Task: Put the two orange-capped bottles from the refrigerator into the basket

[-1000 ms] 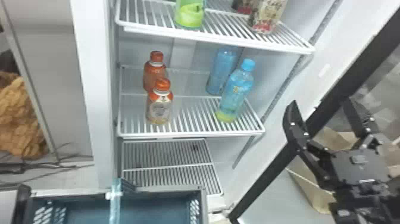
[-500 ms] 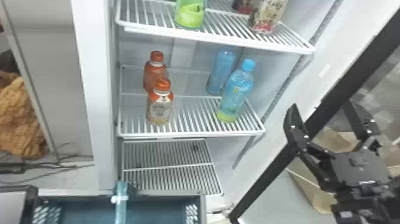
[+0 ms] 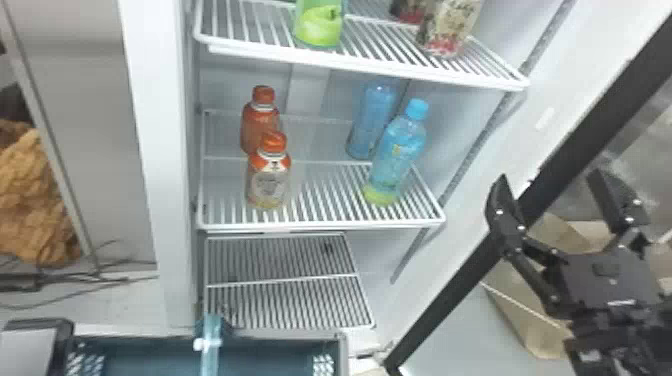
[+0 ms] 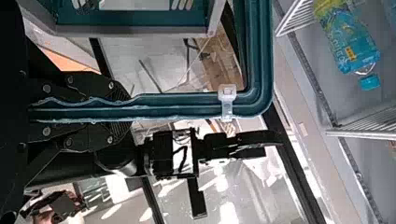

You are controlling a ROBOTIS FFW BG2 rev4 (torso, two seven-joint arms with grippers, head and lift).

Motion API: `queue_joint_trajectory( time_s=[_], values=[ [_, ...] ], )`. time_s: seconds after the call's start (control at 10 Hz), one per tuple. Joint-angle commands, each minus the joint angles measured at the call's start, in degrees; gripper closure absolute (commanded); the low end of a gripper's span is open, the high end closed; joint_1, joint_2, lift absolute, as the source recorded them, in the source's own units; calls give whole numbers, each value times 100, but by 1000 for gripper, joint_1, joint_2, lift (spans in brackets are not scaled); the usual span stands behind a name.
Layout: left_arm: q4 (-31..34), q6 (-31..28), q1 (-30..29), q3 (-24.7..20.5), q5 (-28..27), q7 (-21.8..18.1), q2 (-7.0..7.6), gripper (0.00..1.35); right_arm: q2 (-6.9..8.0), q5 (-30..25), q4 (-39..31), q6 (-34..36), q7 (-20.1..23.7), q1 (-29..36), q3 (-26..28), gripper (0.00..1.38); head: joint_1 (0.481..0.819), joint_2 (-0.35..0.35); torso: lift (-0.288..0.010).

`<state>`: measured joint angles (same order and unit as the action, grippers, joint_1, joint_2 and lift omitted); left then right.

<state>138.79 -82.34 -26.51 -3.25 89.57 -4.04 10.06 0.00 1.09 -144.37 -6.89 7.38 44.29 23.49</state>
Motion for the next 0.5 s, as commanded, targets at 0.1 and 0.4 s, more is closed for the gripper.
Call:
queue_joint_trajectory(
  time_s=[0.1,0.4],
  values=[
    [22,149,8,51,-10,9,75,1144,5,-6,30,0,-8,1,-7,107,695,-350,-288],
    [22,191,-21,-29,-68,79,48,1144,5,28,-97,-42,-8,15,84,107,695,-350,-288]
  ],
)
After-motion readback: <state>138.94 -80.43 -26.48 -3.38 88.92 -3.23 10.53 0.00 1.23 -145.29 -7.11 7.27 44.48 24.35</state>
